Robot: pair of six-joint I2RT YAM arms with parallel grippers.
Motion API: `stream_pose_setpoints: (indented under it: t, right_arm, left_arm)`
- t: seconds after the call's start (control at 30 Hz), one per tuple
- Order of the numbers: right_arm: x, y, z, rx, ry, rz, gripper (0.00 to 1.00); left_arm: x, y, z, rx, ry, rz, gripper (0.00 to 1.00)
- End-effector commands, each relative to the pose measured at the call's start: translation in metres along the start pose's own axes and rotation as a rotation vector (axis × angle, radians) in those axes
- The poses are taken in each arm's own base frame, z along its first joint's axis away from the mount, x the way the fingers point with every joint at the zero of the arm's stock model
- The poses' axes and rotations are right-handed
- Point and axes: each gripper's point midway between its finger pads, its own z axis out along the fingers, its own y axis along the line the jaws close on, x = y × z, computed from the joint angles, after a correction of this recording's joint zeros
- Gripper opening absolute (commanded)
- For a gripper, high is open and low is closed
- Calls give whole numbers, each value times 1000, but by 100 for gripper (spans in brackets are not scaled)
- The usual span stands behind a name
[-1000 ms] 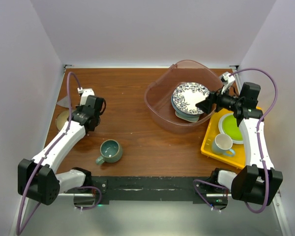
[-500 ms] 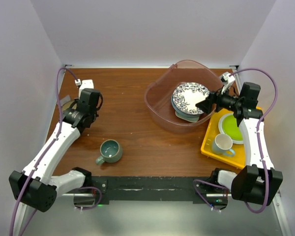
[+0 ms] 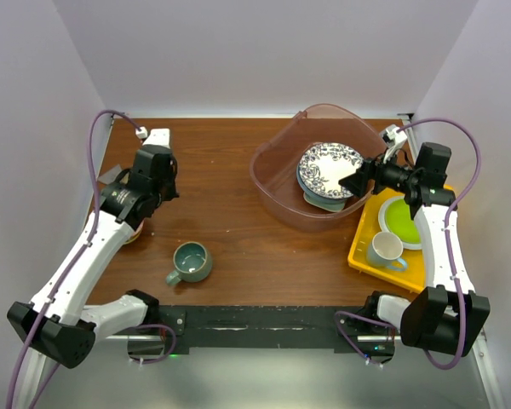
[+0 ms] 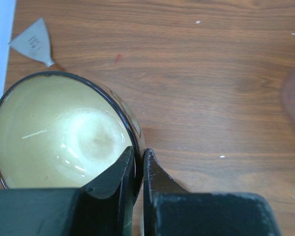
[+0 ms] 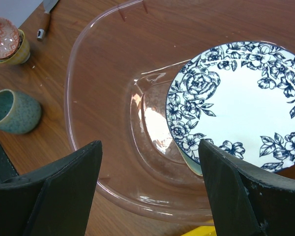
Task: Place the mixed dishes into the plastic bin
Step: Pick up the bowl from the center of the board.
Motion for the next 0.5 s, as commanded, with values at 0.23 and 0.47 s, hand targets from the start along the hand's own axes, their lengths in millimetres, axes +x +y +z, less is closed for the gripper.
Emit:
stream_pose_setpoints:
  t: [0.23, 0.47]
  right_arm:
    - [-12, 4, -3, -15, -35, -52, 84]
    - [-11, 4, -3, -14, -33, -51, 84]
  left_arm:
    - [-48, -53, -33, 223, -142, 29, 0]
    - [-44, -89, -39, 321, -147, 82, 0]
